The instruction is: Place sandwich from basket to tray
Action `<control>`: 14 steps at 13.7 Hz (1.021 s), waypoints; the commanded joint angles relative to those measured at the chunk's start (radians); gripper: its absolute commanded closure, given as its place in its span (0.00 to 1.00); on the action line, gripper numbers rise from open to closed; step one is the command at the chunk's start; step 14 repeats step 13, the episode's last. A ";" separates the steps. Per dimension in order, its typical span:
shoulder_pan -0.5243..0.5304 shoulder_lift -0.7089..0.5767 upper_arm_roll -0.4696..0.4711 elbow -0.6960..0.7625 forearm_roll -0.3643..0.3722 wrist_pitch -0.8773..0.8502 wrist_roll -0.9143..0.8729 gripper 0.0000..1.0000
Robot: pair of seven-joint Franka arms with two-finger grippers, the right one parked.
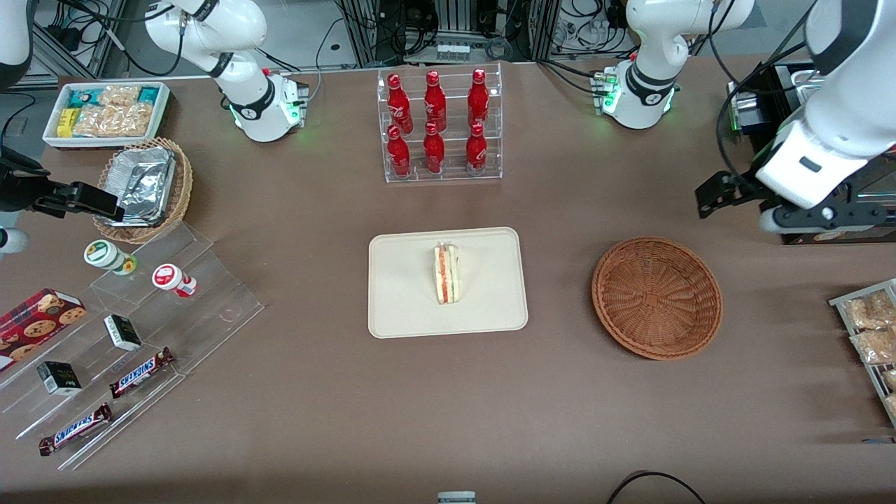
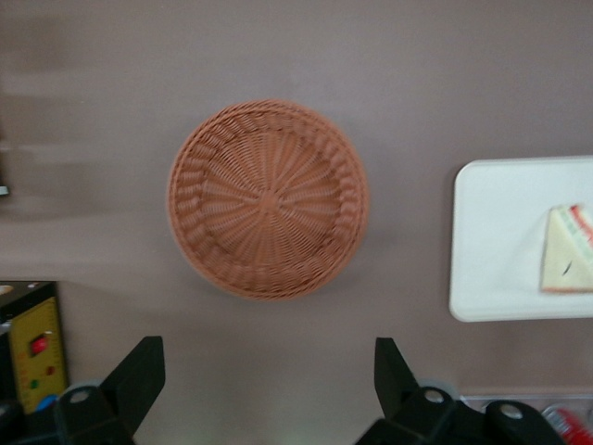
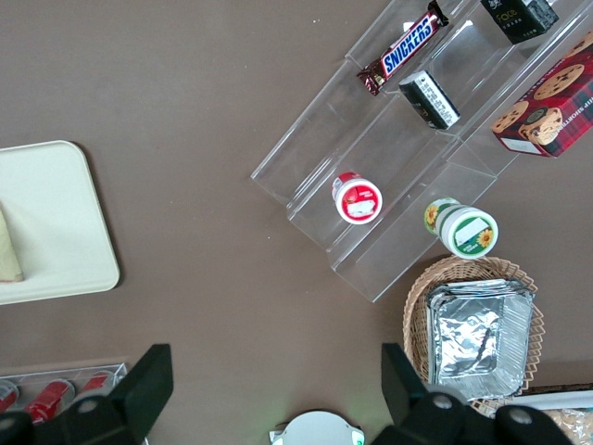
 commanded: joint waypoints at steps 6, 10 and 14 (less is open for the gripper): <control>-0.005 -0.037 0.049 -0.037 -0.003 0.030 0.077 0.00; -0.035 0.014 0.049 0.033 0.029 0.028 0.068 0.00; -0.025 0.026 0.055 0.046 0.028 0.025 0.074 0.00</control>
